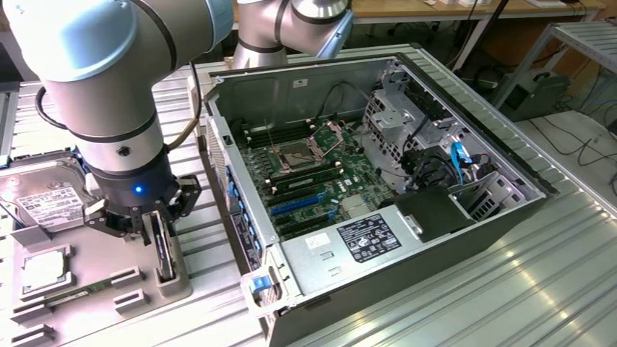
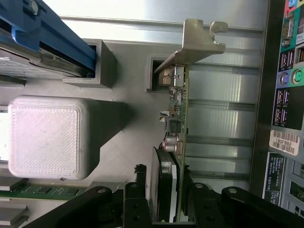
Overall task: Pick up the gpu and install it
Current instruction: 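Pick up the gpu and move the gpu toward the slot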
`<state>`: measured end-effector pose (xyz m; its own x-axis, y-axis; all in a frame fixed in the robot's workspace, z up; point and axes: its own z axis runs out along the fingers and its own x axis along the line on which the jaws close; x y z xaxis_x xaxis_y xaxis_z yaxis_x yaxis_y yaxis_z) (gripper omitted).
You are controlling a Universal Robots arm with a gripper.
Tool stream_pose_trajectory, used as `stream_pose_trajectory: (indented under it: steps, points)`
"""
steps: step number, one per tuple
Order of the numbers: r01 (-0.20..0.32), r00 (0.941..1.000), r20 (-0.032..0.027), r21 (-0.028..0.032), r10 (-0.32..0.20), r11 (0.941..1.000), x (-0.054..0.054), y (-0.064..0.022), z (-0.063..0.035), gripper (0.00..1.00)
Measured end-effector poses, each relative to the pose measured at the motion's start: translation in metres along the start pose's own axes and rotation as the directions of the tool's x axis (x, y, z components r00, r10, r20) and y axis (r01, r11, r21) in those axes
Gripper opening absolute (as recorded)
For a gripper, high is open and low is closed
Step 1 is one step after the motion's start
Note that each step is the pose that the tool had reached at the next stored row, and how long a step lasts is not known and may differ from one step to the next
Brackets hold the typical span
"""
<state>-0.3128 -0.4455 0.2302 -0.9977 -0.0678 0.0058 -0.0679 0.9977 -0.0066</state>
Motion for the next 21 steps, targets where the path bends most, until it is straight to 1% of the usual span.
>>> stream_pose_trajectory:
  steps: [5,6,7,8,21]
  points:
    - [0.000,1.0000,0.0000,0.0000,0.000,1.0000,0.0001,0.0000,0.0000,0.39]
    - [0.000,1.0000,-0.0001,0.0001,0.000,1.0000,0.0001,0.0000,0.0000,0.37]
    - [0.000,1.0000,-0.0001,0.0000,0.000,1.0000,0.0001,0.0000,0.0000,0.31]
    - [0.000,1.0000,-0.0001,0.0001,0.000,1.0000,0.0001,0.0000,0.0000,0.28]
    - [0.000,1.0000,0.0000,0.0000,0.000,1.0000,0.0001,0.0000,0.0000,0.28]
